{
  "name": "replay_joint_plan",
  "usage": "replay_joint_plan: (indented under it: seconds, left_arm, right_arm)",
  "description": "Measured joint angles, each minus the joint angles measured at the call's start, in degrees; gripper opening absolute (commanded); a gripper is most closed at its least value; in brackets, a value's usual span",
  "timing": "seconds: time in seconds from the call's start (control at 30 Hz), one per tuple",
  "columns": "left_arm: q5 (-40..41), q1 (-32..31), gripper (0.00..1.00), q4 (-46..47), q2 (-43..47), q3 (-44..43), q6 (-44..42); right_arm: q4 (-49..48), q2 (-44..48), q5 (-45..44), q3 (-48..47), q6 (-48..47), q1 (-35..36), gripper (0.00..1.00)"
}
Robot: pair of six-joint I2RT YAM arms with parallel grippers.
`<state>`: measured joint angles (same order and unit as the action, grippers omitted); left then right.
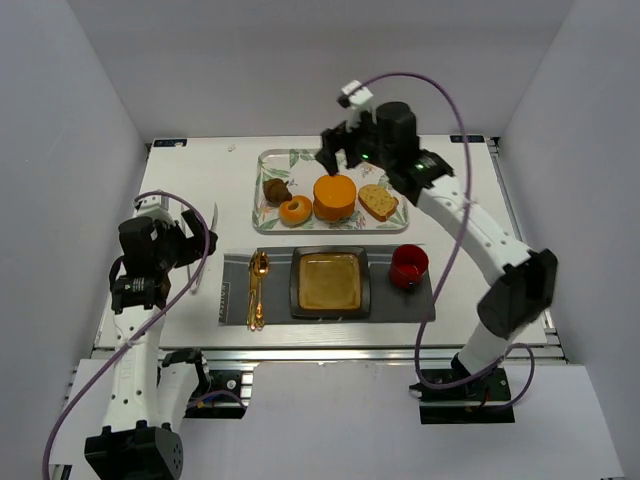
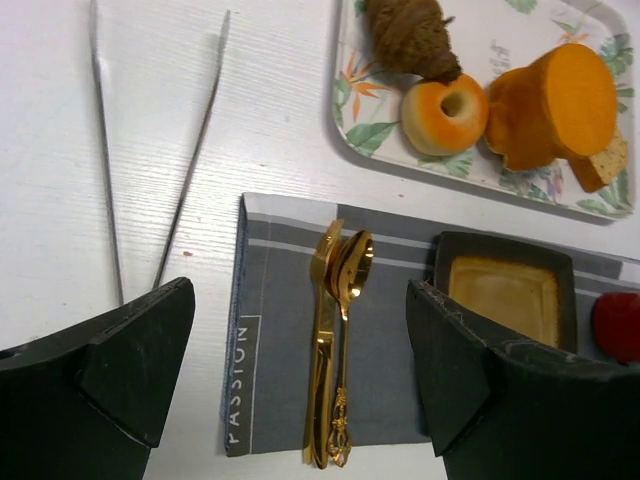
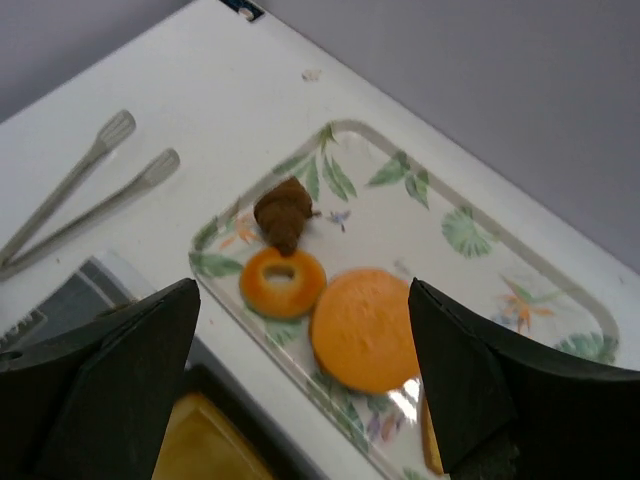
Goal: Place the bread
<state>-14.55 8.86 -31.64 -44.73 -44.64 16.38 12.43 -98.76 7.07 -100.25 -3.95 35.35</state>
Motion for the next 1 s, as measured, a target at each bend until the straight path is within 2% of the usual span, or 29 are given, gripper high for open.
replay_joint_plan:
  seconds: [0.1,0.2,0.27,0.3,0.33,0.37,0.4,0.47,0.5,0.53,0.57,0.67,0.8,1.0]
  left_arm:
    - [1.6,0.0,0.95,0.5,-1.7,0.0,0.0]
    - [3.6,0.0,0.87,0.9,-4.2,0.0,0.0]
    - [4.8,0.0,0.76,1.2,-6.0,0.1,-0.1]
    - [5.4,0.0,0.63,1.3,-7.0,0.2,-0.2]
    - [5.8,0.0,0.39,1.5,-7.9,0.3,-0.5]
    - [6.3,0.0,0.35,1.7,-8.7,0.4,-0.5]
    - [6.8,0.0,0.36,1.8,-9.4,0.5,-1.1]
    - [7.5,0.0,0.65,2.1,-10.9,0.9,-2.7]
    - [8.0,0.0,0.78,2.1,-11.7,1.1,-3.4]
    - [8.5,-0.1,0.87,1.9,-12.7,1.2,-3.8]
    - [9.2,-0.3,0.94,1.7,-13.7,1.3,-4.1]
    - [10.5,-0.7,0.98,1.4,-17.2,1.3,-5.2]
    - [13.4,-1.8,0.98,0.3,-24.0,0.2,-7.7]
    - [18.1,-2.5,0.98,-1.4,-35.8,-5.9,-12.0]
  right_arm:
    - [-1.7,7.5,6.6,11.1,-0.2,-6.1,0.89]
    - [-3.5,13.0,18.1,21.5,-3.3,-14.4,0.79]
    - [-3.8,16.0,23.7,27.4,-5.6,-18.4,0.59]
    - [-3.6,17.3,25.8,29.7,-6.6,-19.5,0.47]
    - [-3.5,18.5,27.7,31.5,-7.7,-19.8,0.19]
    - [-3.5,19.1,29.4,32.3,-8.7,-19.8,0.14]
    - [-3.2,20.8,30.6,34.1,-9.5,-19.4,0.15]
    - [-3.1,22.9,32.5,35.5,-10.3,-18.9,0.64]
    - [-3.1,23.8,33.2,35.9,-10.8,-18.7,0.78]
    - [-3.1,24.6,33.6,36.1,-11.5,-18.6,0.89]
    - [-3.2,25.3,34.0,36.3,-12.1,-18.6,0.89]
    - [-3.7,26.7,34.5,37.1,-13.2,-18.8,0.89]
    - [-3.5,27.1,35.1,38.8,-13.2,-19.0,0.89]
    - [-3.6,26.9,35.8,39.2,-12.7,-20.4,0.89]
